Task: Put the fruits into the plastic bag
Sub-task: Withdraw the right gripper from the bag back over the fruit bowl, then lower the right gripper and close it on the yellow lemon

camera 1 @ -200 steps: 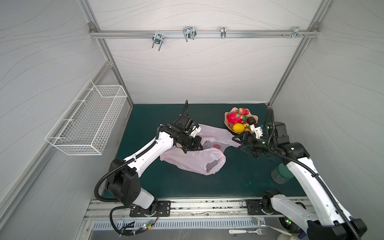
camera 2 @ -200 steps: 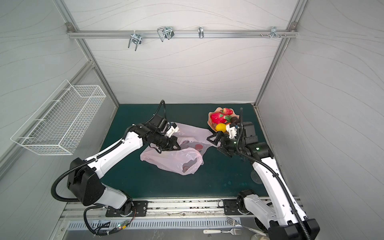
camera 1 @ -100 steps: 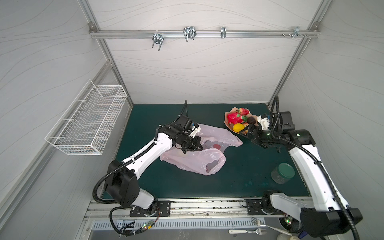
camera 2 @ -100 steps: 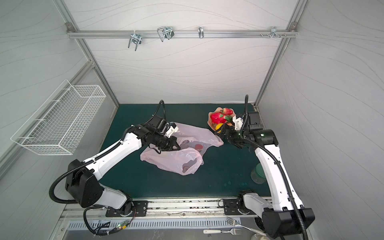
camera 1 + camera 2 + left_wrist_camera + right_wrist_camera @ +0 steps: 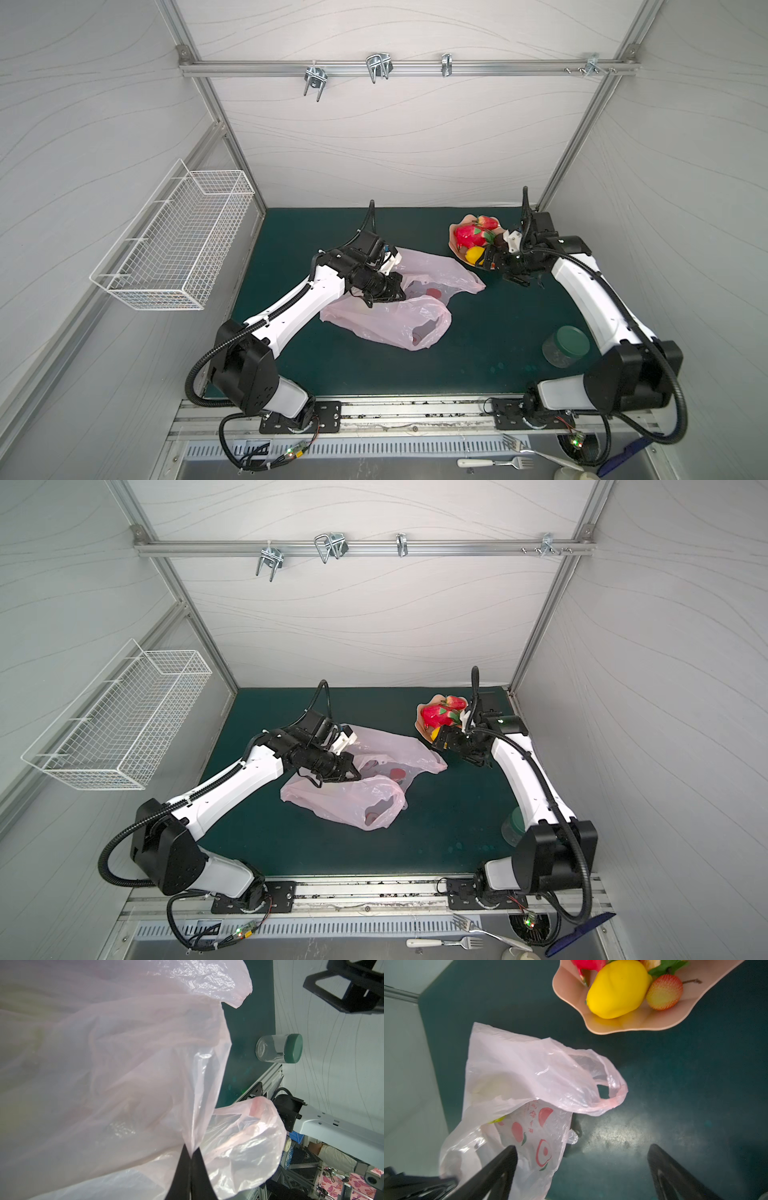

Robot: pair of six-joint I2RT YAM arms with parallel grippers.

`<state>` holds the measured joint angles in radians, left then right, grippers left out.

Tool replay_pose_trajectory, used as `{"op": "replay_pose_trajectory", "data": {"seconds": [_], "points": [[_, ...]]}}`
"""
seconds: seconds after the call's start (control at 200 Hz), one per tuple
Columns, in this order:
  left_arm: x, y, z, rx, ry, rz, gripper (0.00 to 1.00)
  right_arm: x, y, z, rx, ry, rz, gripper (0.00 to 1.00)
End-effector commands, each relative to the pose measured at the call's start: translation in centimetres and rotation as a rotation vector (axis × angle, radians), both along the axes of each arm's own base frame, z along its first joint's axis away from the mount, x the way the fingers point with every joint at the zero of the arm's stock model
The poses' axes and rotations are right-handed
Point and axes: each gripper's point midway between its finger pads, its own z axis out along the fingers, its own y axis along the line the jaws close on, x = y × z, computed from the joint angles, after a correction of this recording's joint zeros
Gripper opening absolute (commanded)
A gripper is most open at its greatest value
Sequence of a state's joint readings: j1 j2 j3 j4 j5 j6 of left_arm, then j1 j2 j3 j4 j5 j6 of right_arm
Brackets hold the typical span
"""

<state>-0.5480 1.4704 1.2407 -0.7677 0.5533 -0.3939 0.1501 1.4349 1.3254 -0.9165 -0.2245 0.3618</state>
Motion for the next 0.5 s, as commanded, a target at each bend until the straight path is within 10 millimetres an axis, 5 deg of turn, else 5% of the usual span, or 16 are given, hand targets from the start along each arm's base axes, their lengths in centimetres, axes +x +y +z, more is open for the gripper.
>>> {"op": "replay_pose_trajectory", "data": {"seconds": [0.0,0.495], "points": [[0.1,0.1,0.9,-0.016,-0.043,-0.011,0.0,2.8,-1.3,0.1,-0.097,-0.063,0.009,0.99],[-0.2,0.2,1.0,-0.026,-0.048,-0.014,0.0,8.6,-1.0,-5.3,-0.088,0.085,-0.133,0.99]]}}
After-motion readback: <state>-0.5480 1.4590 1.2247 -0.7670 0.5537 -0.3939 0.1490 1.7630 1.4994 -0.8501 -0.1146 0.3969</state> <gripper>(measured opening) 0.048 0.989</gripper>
